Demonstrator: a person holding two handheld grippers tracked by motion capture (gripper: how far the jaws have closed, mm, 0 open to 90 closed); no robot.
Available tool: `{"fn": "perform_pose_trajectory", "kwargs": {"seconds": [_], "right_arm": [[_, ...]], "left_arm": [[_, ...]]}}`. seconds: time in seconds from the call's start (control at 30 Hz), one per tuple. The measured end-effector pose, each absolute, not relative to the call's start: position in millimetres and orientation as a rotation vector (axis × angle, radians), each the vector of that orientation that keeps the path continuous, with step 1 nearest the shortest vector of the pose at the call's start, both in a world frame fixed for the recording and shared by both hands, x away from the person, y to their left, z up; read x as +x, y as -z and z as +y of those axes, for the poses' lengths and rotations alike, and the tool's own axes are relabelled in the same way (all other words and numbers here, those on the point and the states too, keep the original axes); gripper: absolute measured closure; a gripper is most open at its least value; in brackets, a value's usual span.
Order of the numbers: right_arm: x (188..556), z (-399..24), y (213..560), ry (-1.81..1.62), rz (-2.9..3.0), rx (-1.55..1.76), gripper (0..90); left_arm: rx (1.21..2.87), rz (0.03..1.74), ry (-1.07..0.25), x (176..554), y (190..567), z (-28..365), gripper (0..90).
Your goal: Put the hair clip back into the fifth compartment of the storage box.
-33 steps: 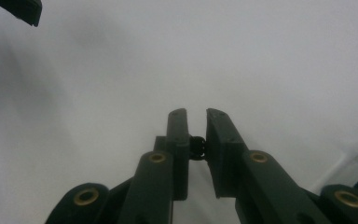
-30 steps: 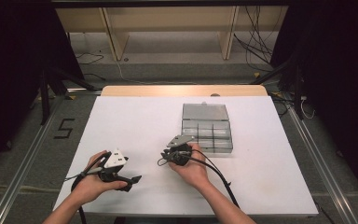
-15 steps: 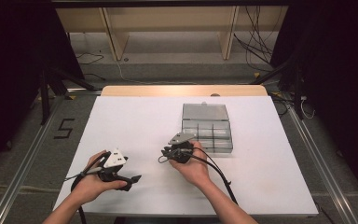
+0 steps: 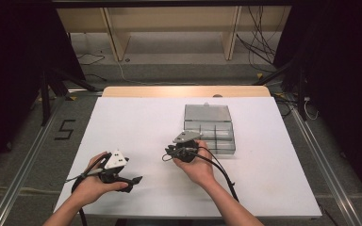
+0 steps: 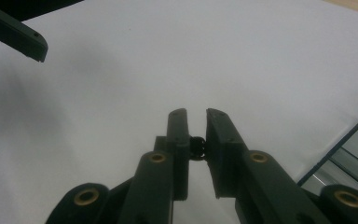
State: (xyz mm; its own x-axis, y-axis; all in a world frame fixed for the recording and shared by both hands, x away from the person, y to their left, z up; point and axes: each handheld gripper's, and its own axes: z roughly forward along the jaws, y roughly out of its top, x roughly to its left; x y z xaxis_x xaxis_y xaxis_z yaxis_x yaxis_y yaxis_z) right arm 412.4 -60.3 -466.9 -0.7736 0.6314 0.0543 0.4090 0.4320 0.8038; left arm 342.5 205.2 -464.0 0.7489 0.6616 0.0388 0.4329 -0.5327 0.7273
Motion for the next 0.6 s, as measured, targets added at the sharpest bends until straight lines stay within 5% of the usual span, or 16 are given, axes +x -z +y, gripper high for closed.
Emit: {"fn": "perform_pose_trajectory", "kwargs": {"seconds": [0.6], "right_arm": [[414.6, -68.0, 457.2, -1.27, 2.4, 0.912, 80.6]], "left_arm": [[2.209, 0.827, -0.403, 342.4, 463.8, 205.6, 15.7]]}}
